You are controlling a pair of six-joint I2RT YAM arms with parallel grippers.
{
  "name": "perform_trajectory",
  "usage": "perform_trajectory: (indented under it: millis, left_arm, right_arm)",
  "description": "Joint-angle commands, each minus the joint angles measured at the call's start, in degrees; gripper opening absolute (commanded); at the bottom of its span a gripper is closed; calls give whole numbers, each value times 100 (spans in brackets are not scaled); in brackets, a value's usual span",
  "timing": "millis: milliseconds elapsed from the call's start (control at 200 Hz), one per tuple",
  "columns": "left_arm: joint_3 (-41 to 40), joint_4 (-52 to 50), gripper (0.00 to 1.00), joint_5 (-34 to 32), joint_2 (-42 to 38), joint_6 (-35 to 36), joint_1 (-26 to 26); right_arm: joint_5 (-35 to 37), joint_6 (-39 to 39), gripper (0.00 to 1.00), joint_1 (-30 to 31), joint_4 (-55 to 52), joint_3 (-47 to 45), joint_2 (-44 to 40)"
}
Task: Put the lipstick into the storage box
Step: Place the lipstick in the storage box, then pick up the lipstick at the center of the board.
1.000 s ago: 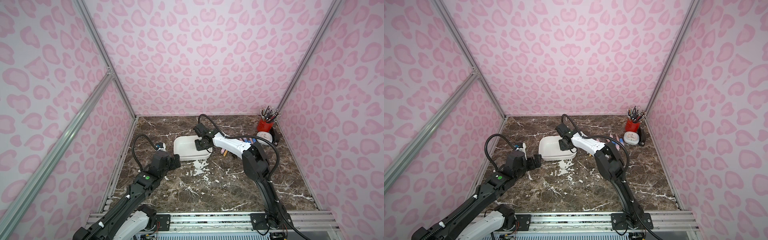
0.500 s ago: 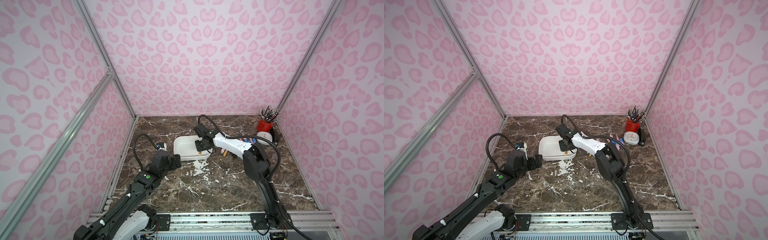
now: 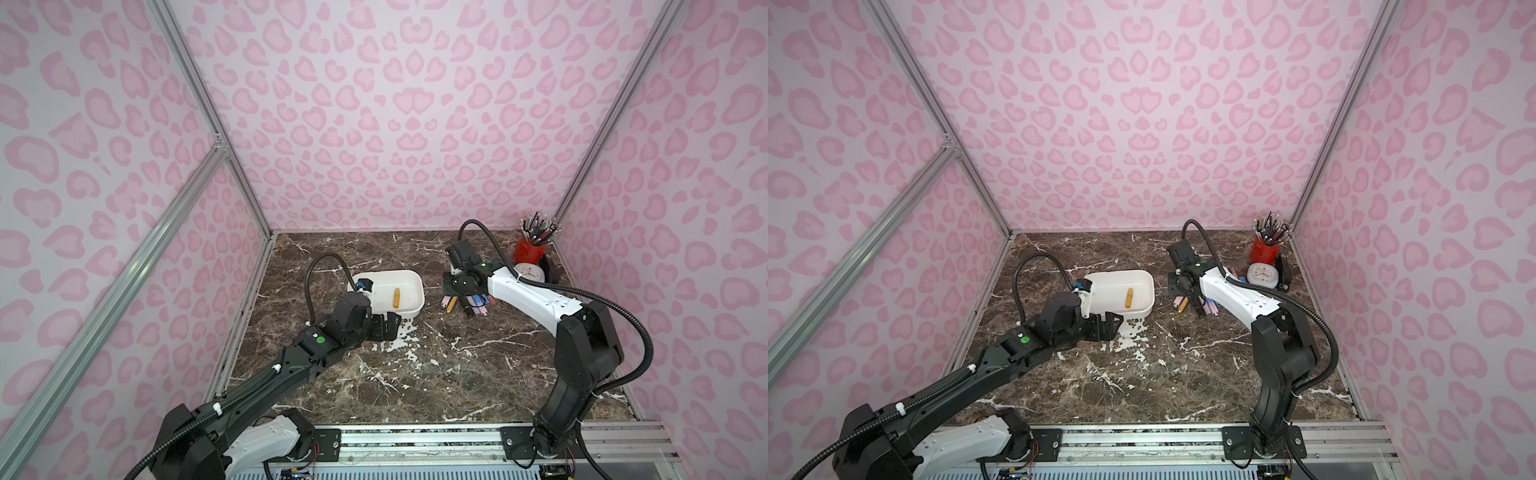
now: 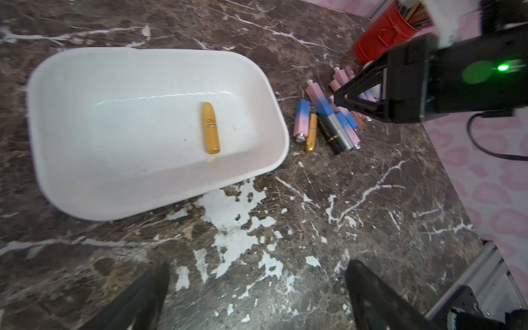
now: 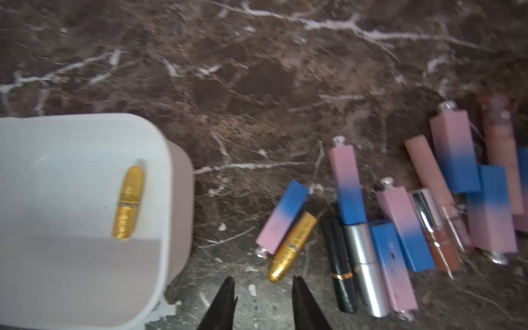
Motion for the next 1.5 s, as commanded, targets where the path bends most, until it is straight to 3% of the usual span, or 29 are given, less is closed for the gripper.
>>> perform_trajectory:
  millis: [0,350,980,1495]
  left_arm:
    - [332,229,98,146,344,112,-311]
    - [1156,224,98,286,1493,229,-1002]
    - [862,70,98,-125,1281,412,-1013]
    - [523,156,98,-245,1029,458,-1012]
  right_arm:
    - [-233,166,35,-229,480,-578,-146]
    - [-313,204,37,-299,802,-702,300]
    - [-245,389,37,-235,714,-298,1055]
    - [6,465,17,-52,347,-262,1125]
